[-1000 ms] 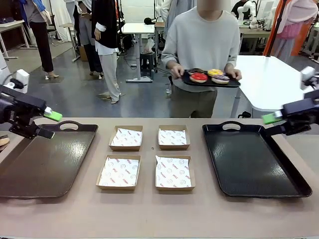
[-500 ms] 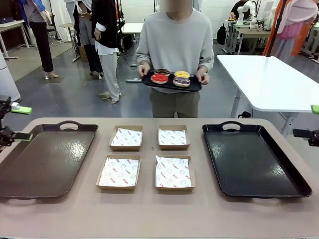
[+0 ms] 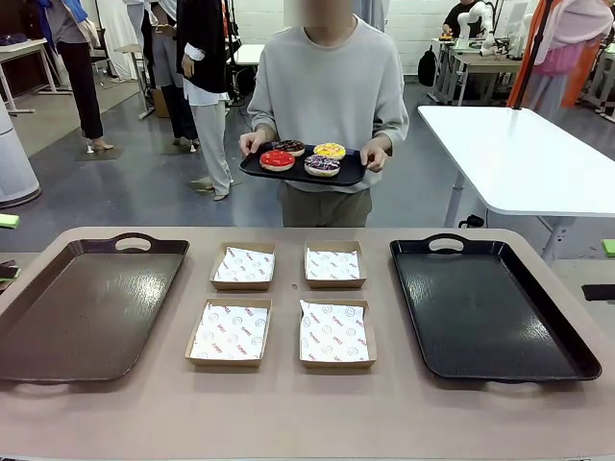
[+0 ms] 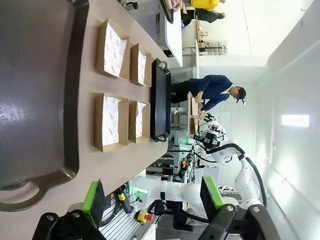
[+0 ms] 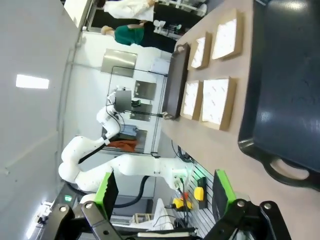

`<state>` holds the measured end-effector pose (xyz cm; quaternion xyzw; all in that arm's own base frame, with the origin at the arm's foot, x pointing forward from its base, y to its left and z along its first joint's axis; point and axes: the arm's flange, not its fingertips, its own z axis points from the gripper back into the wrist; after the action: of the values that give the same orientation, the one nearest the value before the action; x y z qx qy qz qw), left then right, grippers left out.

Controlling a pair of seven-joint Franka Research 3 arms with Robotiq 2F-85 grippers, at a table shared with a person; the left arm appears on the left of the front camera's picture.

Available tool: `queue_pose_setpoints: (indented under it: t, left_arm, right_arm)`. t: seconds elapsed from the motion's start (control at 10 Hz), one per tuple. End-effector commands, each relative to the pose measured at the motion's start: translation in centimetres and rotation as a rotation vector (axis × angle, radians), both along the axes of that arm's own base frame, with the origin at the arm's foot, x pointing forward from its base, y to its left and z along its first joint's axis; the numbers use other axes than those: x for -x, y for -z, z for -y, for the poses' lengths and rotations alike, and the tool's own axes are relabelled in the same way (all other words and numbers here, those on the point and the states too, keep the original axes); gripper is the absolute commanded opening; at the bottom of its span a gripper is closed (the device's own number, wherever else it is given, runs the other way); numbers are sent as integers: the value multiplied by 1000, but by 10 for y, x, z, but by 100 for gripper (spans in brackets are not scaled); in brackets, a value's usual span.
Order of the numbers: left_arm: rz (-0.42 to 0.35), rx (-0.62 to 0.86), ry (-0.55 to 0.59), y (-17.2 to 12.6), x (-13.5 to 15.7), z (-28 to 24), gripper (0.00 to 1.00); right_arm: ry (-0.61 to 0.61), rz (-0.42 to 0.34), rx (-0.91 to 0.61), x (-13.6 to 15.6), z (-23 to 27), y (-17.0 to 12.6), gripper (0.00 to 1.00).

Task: Individually package the donuts and arrange them on the tray.
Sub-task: Pick up one Paper togo box.

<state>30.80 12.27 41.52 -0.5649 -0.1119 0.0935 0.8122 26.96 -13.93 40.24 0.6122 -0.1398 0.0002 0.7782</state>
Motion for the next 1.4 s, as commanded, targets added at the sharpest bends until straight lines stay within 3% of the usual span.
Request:
queue_pose_setpoints:
  t: [0.0, 0.1, 0.2, 1.3]
  left_arm:
    - [14, -12, 2, 9, 22, 0, 100]
    - [25, -30, 23, 7, 24, 0, 100]
    - [-4, -4, -11, 1, 4, -6, 100]
    - [-4, -4, -11, 1, 4, -6, 100]
  right_arm:
    - [-1, -33, 21, 12, -4, -7, 100]
    - [6, -36, 30, 12, -7, -11, 100]
    - [1, -5, 13, 3, 2, -2, 100]
    - [1, -5, 13, 3, 2, -2, 100]
